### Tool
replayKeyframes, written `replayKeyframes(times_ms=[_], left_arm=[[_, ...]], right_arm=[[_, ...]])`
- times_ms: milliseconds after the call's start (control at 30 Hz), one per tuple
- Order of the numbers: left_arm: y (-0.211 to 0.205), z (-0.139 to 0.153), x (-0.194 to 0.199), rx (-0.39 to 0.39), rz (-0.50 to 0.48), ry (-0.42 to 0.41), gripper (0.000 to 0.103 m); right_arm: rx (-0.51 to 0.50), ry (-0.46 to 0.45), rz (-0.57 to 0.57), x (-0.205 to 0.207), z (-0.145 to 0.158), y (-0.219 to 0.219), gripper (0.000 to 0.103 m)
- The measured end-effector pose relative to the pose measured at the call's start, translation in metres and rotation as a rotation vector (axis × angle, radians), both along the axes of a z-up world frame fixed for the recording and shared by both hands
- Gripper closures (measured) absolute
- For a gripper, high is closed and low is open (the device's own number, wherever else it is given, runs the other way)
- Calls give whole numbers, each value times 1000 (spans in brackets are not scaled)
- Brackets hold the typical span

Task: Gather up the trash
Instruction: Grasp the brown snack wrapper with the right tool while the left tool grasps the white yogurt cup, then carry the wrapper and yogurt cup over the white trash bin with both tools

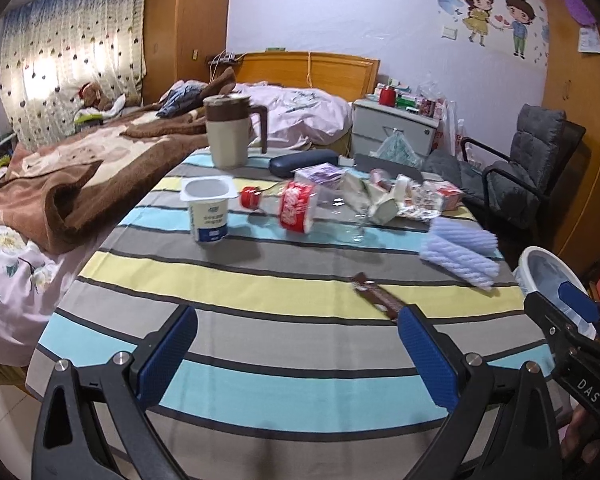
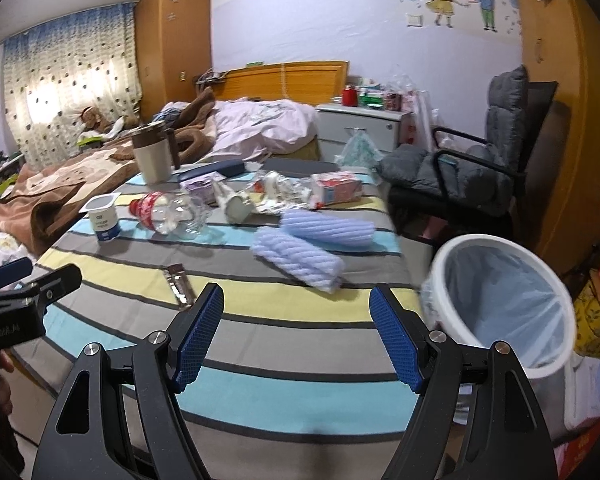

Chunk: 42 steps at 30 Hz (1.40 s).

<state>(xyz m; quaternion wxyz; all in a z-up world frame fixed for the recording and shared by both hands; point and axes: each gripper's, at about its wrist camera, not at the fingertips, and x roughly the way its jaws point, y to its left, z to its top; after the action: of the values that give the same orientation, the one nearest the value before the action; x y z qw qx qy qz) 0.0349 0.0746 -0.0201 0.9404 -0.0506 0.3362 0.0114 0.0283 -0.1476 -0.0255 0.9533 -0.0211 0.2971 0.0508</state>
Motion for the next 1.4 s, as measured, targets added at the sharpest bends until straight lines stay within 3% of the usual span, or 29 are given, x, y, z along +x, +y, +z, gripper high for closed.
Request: replayKeyframes(times_ms=[133, 367, 500, 600, 900, 1267, 1367, 1400], left_arm=[[21, -6, 9, -16, 7, 17, 1], [48, -11, 32, 38, 6, 16, 6], [70, -20, 58, 2, 30, 45, 10], [82, -19, 73, 1, 43, 22, 10], [98, -35, 124, -11, 73, 90, 10], [100, -45, 158, -13, 66, 130, 27], [99, -47, 161, -11, 61, 132, 34], [99, -48, 162, -14, 58, 134, 42]], right_arm=[[17, 31, 78, 12, -9, 14, 27], [23, 116, 163, 32, -30, 40, 27], [5, 172, 185, 44, -40, 51, 37], [6, 206, 205, 50, -43, 55, 38], [-36, 230, 246, 57, -46, 69, 49], [-54, 286, 258, 70, -52, 72, 71], [-48, 288, 260, 69, -52, 71, 78], [-46, 289, 261, 69, -52, 72, 80]])
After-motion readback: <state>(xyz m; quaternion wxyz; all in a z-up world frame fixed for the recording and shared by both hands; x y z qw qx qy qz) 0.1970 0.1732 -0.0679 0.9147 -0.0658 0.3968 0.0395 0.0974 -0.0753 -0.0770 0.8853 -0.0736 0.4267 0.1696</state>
